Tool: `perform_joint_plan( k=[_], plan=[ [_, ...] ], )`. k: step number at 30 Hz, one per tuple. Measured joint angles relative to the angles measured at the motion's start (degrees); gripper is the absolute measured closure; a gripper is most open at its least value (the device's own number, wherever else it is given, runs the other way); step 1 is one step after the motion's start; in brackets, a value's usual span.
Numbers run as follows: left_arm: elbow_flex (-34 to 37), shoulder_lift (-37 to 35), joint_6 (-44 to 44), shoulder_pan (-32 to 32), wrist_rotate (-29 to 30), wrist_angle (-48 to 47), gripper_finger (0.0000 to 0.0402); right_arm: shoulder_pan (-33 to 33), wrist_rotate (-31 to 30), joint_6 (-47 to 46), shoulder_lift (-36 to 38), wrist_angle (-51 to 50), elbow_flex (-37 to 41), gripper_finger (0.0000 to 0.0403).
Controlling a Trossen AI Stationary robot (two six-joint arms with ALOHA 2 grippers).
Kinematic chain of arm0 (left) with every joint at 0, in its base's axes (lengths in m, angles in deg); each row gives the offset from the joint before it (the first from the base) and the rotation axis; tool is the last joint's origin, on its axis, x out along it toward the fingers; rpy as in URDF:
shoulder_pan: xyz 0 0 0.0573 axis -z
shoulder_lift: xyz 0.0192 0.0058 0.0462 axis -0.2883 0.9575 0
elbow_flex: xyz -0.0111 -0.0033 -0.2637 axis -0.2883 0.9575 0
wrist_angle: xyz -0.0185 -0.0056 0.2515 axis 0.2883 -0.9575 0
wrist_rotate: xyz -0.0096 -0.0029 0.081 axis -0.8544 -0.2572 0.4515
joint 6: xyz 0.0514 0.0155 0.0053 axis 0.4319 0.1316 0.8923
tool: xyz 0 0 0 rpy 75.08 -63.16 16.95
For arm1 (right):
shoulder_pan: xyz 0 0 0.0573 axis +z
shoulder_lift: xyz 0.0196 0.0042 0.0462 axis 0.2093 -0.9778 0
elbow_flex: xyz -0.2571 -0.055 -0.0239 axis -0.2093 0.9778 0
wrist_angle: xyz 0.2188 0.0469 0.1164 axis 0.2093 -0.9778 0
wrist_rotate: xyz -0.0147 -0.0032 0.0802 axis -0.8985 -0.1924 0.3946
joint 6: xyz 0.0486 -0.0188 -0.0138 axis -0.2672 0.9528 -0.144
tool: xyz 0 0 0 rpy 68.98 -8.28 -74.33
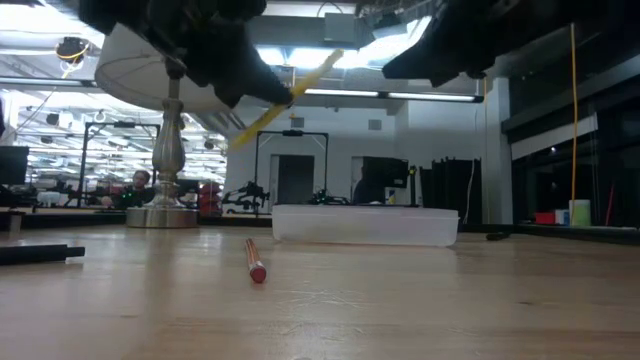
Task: Pick & place school supplies into a supply box
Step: Put the yellow pen into the pink supply box
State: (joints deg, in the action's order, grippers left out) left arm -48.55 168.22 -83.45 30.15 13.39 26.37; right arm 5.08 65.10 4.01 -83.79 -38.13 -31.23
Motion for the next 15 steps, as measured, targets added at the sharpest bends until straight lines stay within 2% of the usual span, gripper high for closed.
perform_joint_plan(
  k=[5,12,15],
  plan=[
    [0.1,0.0,0.6,-0.8,-1.6,3.6,0.0384,1.7,-0.2,0.3,0.0,7.4,1.9,0.0390],
    [0.1,0.0,2.3,-1.2,-1.4,4.5,0.0384,0.9,-0.8,0.2,0.5,26.6,13.4,0.0396],
    [0.1,0.0,1.2,-2.5,-1.8,4.4,0.0384,-0.3,-2.6,0.2,2.7,30.4,16.1,0.0392]
  ],
)
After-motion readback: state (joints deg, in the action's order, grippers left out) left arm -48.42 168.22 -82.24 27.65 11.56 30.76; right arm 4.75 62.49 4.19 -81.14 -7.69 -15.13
